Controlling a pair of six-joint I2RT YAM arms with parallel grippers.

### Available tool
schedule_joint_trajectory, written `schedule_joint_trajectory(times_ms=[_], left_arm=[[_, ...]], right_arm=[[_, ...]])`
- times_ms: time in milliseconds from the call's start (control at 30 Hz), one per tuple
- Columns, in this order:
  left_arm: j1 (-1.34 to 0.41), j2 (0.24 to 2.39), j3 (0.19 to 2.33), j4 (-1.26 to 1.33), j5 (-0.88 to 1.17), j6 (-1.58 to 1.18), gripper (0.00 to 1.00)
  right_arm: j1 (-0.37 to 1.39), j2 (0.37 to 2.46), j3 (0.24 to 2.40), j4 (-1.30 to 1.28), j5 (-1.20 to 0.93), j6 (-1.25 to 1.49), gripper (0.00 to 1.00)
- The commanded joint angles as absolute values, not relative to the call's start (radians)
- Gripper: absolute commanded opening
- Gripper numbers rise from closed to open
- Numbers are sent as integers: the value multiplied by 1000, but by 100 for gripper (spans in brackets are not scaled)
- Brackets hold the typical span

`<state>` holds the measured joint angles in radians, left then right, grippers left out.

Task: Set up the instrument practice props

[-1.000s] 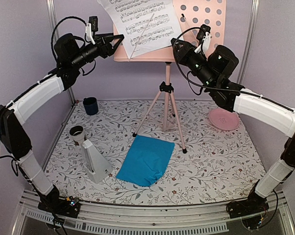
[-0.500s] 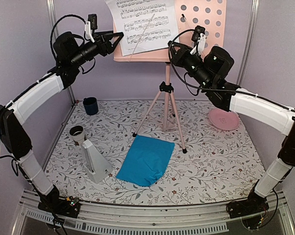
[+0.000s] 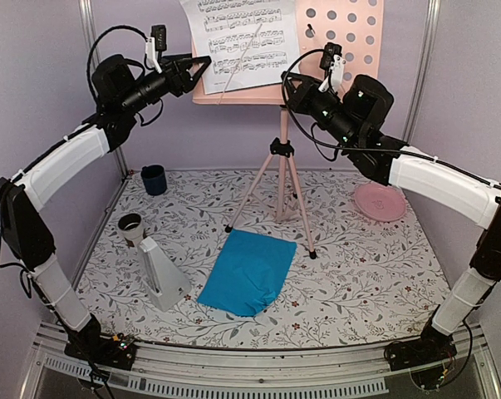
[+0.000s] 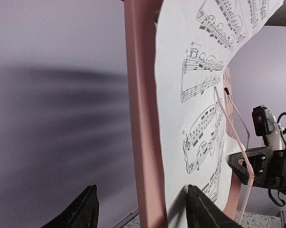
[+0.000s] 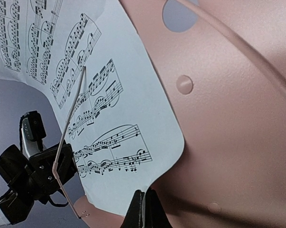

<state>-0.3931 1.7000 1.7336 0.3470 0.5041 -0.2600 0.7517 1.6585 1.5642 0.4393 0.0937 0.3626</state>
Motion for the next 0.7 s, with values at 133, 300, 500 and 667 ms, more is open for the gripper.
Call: schedule_joint_trajectory(times_ms=[133, 300, 500, 667], left_arm=[[-402, 1604, 1629, 387, 448, -238, 69], [-400, 1519, 1545, 399, 422, -244, 71], [-401, 1481, 1477, 416, 449, -278, 68], [-400, 1492, 1460, 438, 496, -352, 61]], right_arm=[[746, 1680, 1566, 366, 93, 339, 0], [746, 1678, 1565, 361, 91, 335, 0], [745, 1680, 1565, 349, 87, 334, 0], [744, 1680, 1566, 348, 86, 333, 0]])
